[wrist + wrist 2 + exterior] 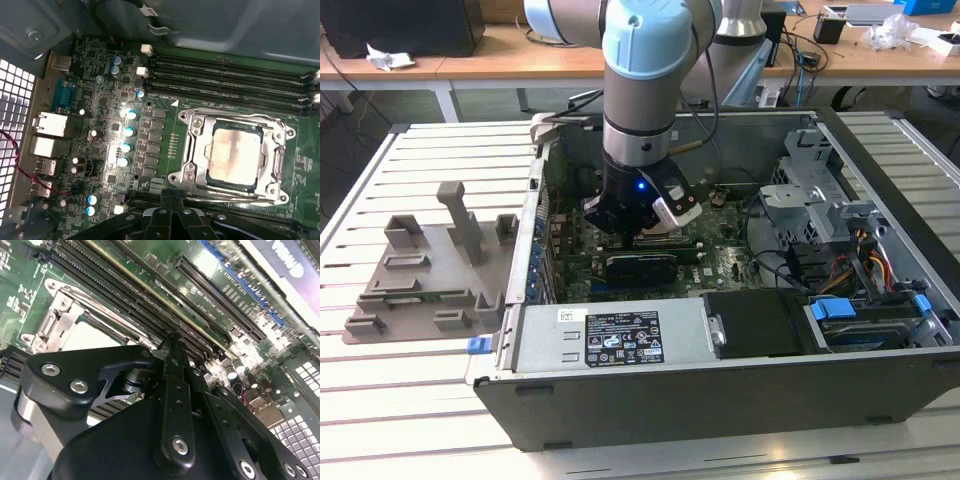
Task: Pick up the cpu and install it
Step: 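Install the second cpu locking lever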
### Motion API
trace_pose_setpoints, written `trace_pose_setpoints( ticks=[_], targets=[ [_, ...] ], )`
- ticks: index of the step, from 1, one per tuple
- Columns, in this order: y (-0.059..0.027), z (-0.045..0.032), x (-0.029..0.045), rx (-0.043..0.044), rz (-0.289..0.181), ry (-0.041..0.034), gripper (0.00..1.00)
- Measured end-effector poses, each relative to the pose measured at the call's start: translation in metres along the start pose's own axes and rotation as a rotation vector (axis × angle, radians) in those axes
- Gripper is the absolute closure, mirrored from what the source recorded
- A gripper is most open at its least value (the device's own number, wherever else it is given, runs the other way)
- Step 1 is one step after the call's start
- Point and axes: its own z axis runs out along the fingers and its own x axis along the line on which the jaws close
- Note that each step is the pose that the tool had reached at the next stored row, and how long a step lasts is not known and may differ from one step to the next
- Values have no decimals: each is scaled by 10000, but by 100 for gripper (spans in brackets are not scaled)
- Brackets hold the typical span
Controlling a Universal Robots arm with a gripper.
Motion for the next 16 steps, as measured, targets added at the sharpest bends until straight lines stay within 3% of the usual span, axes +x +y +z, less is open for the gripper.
trace_pose_setpoints(
  ticks=[9, 16],
  targets=[
    [95, 112, -20, -32, -542, 51, 89],
    [102, 72, -25, -34, -575, 49, 89]
  ],
)
